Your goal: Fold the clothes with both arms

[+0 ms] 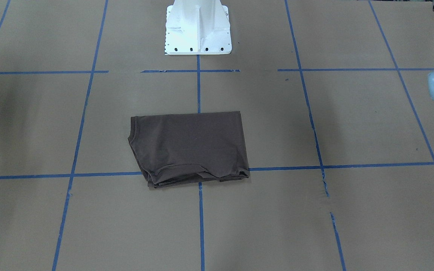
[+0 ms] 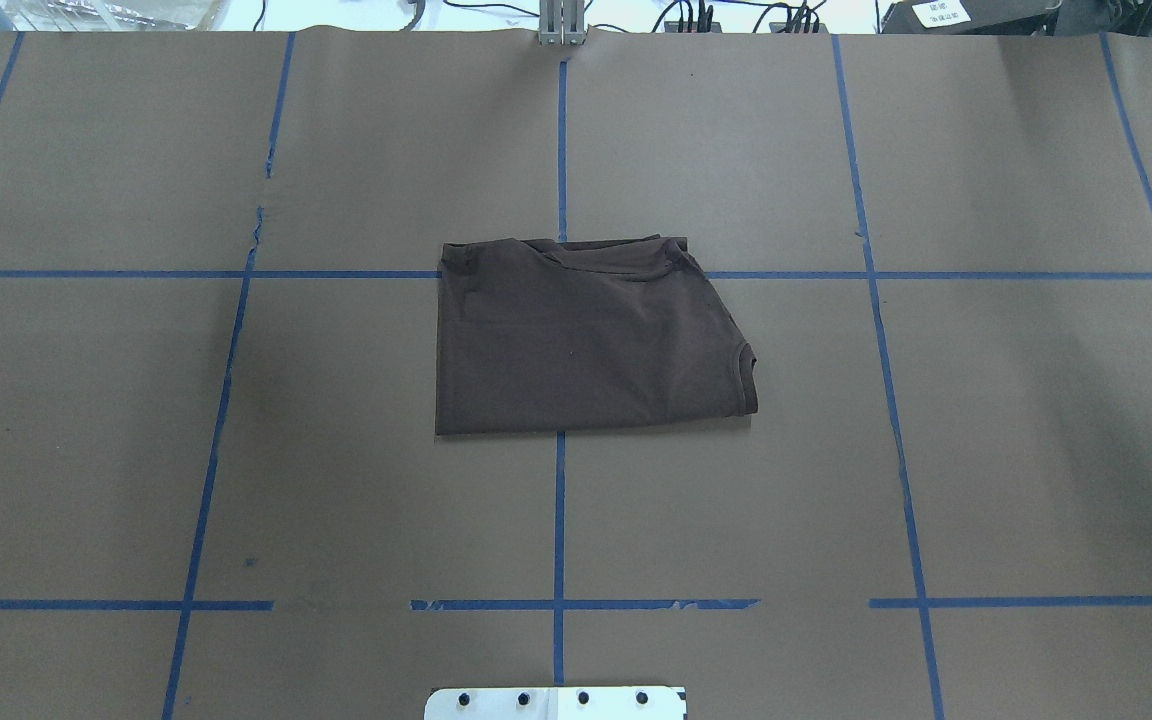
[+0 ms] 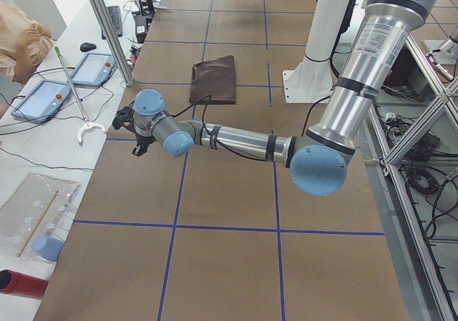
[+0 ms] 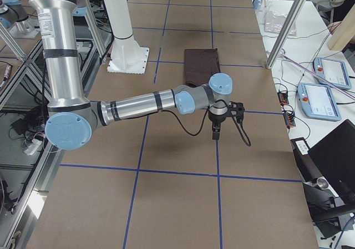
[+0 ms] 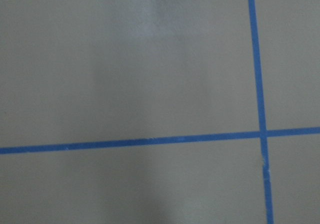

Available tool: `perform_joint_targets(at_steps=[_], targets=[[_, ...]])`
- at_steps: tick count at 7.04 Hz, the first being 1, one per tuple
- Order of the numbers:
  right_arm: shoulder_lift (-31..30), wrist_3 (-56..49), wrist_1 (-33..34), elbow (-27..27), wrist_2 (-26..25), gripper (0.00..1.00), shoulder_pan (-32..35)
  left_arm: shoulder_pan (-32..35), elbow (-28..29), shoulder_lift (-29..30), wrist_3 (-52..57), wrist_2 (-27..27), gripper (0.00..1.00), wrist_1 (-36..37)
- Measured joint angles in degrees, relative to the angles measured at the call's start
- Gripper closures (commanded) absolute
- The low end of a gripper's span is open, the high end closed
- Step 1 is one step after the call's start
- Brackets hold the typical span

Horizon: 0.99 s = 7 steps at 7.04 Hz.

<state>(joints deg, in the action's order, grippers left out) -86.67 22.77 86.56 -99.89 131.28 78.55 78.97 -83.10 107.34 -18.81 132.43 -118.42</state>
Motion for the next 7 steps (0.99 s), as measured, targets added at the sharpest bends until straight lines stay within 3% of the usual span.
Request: perform_joint_targets(at_steps=[2,3,7], targets=[[-5.82,-8.36,3.63,-4.05,1.46,0.0,3.45,5.2,-12.52,-7.16,12.56,1.58,0.0,17.88],[-7.24,-9.6,4.03,-5.09,1.63,0.0,4.42,6.23,-15.81,-11.22,17.95,1.62,0.0,23.06],[-8.27,-10.3,4.08,-5.62,1.2,0.0,5.21,6.94,-15.42,-17.36,19.42,1.46,0.0,24.02]])
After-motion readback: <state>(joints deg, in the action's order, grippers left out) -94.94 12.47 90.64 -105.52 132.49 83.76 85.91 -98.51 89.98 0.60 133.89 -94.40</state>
